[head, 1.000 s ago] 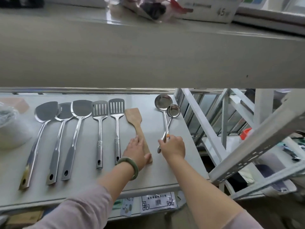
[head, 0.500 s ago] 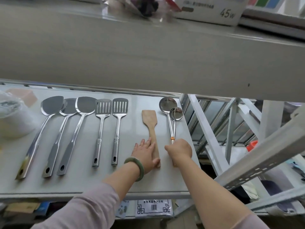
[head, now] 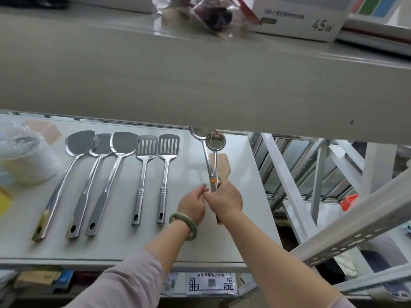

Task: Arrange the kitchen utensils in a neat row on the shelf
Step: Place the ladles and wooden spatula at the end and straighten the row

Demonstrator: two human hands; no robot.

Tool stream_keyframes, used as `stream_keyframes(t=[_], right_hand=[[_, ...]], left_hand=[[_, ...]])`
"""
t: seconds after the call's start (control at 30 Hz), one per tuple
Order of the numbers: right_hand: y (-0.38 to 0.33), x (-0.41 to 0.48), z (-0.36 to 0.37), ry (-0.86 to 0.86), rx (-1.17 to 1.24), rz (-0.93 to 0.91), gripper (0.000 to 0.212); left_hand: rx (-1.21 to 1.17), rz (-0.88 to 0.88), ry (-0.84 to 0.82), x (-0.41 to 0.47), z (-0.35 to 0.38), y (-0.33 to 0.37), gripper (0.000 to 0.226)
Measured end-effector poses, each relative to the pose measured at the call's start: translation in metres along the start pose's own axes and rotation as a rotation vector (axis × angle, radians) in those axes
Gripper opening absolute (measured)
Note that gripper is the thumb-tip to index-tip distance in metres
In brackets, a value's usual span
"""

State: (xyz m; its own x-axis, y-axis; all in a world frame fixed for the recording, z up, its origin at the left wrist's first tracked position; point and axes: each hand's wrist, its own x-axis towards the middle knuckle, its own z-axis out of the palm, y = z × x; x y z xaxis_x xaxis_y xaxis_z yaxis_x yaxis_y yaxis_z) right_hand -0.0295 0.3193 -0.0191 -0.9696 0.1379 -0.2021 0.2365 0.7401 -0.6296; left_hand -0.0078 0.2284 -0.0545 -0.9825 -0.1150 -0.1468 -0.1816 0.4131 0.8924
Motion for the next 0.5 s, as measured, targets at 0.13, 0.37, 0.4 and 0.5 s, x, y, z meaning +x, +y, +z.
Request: stream_keyframes(t=[0.13, 0.37, 0.4, 0.5], right_hand=[[-0.010, -0.012, 0.026, -0.050, 0.022, -0.012, 0.036], [-0.004, -0.020, 0.042, -0.057, -0.026, -0.019, 0.035], [-0.005, -0.021, 0.041, -0.052, -0.022, -0.023, 0.036], [-0.006, -0.021, 0.037, -0.050, -0.007, -0.023, 0.038]], left_hand=[[-0.317, -0.168, 0.092, 0.001, -0.016, -0.010, 0.035], [-0.236, -0.199, 0.085, 0.000, -0.029, -0.019, 0.031], [-0.184, -0.177, 0.089, 0.001, -0.029, -0.019, 0.032], [-0.110, -0.179, 0.070, 0.006, -0.031, -0.015, 0.037]])
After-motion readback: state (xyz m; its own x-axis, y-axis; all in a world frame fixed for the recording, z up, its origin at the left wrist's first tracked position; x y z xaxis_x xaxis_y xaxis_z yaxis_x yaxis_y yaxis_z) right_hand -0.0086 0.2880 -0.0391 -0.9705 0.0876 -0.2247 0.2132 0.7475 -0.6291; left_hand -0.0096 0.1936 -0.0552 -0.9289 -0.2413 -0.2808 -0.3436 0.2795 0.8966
